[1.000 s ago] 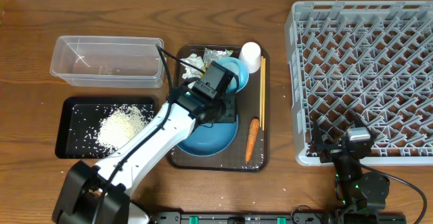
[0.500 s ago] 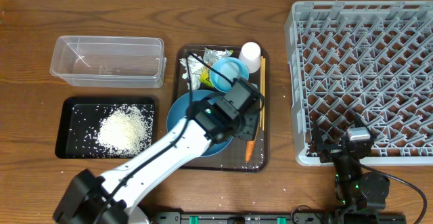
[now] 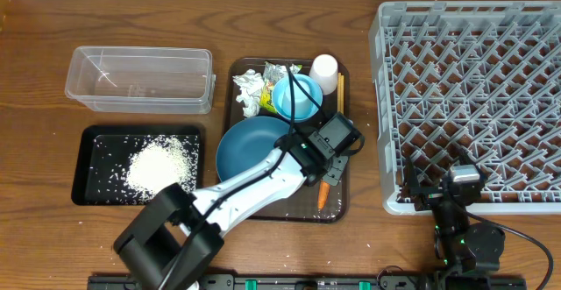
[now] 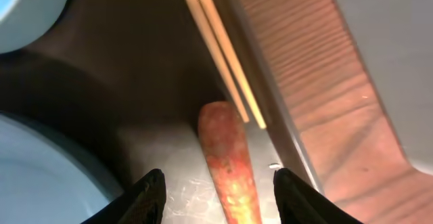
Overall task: Sort waste into correct bins and load items into the dishwasher rack
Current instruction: 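Release the bowl and lower the left gripper onto the carrot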
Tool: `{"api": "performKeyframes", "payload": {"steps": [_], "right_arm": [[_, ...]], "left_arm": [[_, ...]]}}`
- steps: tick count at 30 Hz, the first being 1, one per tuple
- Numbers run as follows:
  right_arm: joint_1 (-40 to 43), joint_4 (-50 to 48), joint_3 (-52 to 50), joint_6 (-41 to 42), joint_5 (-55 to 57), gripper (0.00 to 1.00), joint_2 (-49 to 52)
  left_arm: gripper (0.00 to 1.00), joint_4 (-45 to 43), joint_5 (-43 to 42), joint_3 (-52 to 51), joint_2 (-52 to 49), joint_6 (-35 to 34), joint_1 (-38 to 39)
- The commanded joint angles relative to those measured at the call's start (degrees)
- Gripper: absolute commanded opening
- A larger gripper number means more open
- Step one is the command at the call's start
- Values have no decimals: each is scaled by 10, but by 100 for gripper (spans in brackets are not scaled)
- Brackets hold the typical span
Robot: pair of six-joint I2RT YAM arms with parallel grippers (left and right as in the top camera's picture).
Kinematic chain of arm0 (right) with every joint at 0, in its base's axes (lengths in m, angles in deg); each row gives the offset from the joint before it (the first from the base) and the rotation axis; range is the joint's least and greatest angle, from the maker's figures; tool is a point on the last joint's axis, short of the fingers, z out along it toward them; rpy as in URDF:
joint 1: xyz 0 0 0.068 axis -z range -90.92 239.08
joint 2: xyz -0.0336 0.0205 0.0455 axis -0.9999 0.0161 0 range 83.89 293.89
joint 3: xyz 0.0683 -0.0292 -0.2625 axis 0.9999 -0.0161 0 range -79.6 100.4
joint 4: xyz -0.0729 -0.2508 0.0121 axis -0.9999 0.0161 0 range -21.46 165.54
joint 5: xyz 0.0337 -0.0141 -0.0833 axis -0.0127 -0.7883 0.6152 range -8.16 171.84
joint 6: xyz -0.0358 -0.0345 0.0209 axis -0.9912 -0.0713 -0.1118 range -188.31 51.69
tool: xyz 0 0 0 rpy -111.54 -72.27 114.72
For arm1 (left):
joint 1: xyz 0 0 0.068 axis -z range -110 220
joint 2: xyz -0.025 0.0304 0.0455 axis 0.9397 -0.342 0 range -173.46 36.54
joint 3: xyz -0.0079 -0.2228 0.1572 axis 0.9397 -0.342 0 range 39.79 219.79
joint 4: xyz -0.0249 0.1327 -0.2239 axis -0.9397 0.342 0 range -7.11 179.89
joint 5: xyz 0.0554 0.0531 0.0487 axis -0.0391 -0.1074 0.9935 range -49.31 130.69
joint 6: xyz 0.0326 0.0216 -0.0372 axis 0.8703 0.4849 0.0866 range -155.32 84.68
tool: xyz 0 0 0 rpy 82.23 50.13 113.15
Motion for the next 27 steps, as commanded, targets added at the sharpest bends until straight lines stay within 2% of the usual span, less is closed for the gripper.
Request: {"api": "performKeyframes", "payload": {"steps": [1, 14, 19, 27], "right_arm": [[5, 3, -1, -2, 3, 99, -1], [5, 3, -1, -3, 3, 99, -1], [5, 3, -1, -3, 3, 99, -1], [5, 3, -1, -3, 3, 99, -1]], "left_arm": [[54, -5, 19, 13, -10, 15, 2], [54, -1, 21, 11, -22, 10, 39], [54, 11, 88, 6, -22, -22, 41], [54, 10, 80, -7, -23, -42, 41]]}}
